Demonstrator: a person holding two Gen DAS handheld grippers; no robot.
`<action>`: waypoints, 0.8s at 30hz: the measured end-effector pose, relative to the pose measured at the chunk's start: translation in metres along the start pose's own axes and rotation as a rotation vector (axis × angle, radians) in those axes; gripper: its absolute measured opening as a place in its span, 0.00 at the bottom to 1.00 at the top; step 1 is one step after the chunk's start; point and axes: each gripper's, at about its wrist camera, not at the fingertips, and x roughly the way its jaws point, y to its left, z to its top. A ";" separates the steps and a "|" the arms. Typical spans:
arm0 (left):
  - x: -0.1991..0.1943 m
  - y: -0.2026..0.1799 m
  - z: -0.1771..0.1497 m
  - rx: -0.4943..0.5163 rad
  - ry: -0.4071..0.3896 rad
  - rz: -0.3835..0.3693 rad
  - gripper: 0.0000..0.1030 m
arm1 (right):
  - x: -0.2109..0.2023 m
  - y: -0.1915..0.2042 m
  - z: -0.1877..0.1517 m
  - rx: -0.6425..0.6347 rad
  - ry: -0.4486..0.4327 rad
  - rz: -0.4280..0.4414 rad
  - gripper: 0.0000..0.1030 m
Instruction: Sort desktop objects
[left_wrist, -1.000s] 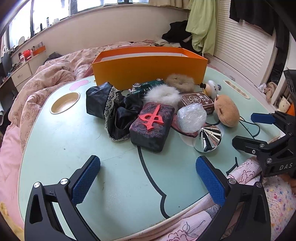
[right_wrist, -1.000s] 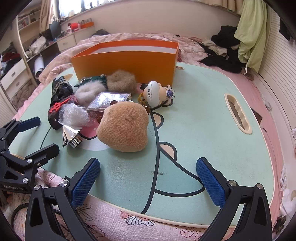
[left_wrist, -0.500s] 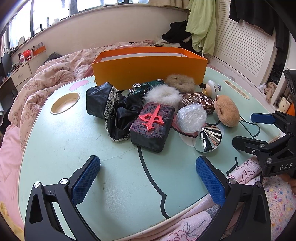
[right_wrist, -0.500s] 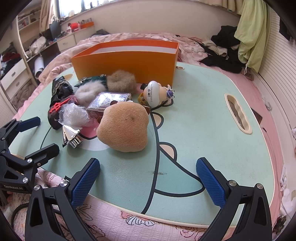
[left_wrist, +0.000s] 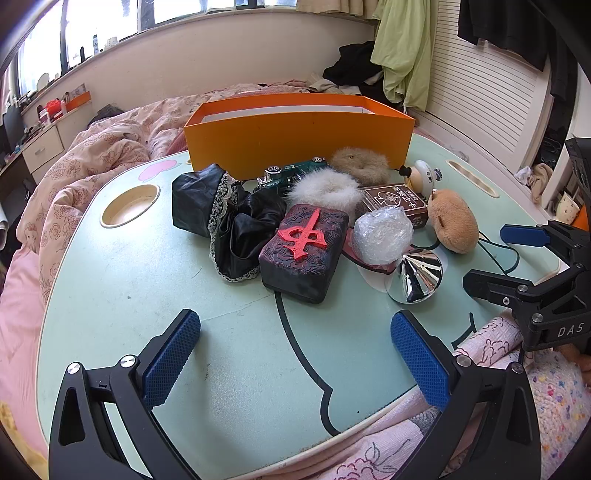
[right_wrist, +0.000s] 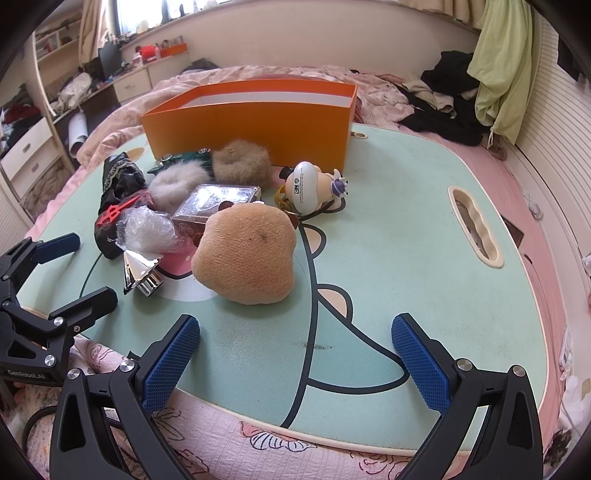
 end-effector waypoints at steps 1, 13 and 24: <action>0.000 0.000 0.000 0.000 0.000 0.000 1.00 | 0.000 0.000 0.000 0.000 0.000 0.000 1.00; -0.001 0.000 0.000 -0.002 -0.001 -0.001 1.00 | -0.018 -0.016 0.005 0.043 -0.136 0.085 0.90; -0.001 0.000 0.000 -0.001 -0.001 -0.002 1.00 | -0.001 -0.003 0.027 -0.012 -0.118 0.099 0.42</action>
